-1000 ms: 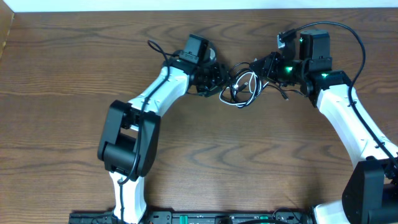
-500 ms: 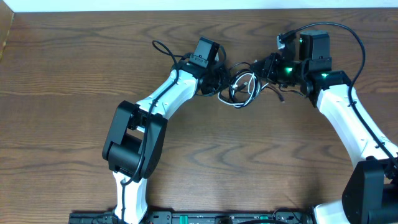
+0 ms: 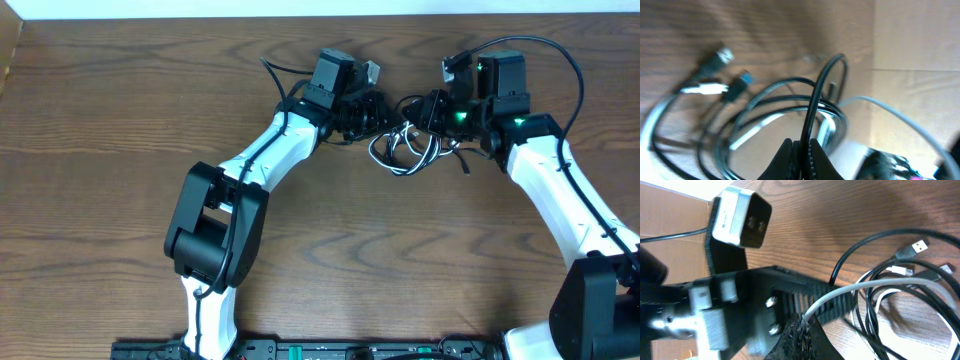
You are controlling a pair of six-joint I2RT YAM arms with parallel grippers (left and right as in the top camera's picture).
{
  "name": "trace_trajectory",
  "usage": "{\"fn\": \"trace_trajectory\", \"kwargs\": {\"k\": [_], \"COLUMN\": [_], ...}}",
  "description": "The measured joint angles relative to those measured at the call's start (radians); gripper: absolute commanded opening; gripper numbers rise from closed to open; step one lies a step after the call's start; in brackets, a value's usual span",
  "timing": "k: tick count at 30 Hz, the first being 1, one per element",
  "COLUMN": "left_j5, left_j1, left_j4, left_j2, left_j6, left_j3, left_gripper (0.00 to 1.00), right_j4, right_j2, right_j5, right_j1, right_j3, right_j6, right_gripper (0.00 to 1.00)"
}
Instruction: Untangle cables
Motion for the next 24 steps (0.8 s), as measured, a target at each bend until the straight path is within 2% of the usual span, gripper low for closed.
{"fn": "trace_trajectory", "kwargs": {"k": [12,13,16,20,21,24], "left_j5": [0.190,0.209,0.242,0.277,0.284,0.309], "left_j1": [0.068,0.069,0.078,0.093,0.098,0.111], "left_j4": [0.036,0.037,0.040,0.039,0.039,0.035], "left_j2": [-0.058,-0.058,-0.059,-0.061,-0.063,-0.064], "left_j6": [-0.143,-0.154,-0.180,-0.212,-0.218,-0.248], "left_j3": [-0.002,-0.002,-0.002,-0.002,-0.002,-0.002], "left_gripper": [0.07,0.07,0.07,0.07,0.08,0.07], "right_j4": [0.024,0.025,0.029,0.035,0.033,0.020], "right_j2": [0.028,0.028,0.029,0.030,0.030,0.030], "right_j5": [0.007,0.010,0.019,0.027,0.027,0.021], "right_j1": [0.003,0.006,0.008,0.006,0.006,0.003], "right_j3": [0.001,0.000,0.000,-0.003,-0.003,-0.003], "right_j6": [-0.093,-0.095,-0.110,-0.158,-0.171,-0.235], "right_gripper": [0.21,0.25,0.45,0.60,0.68,0.73]}}
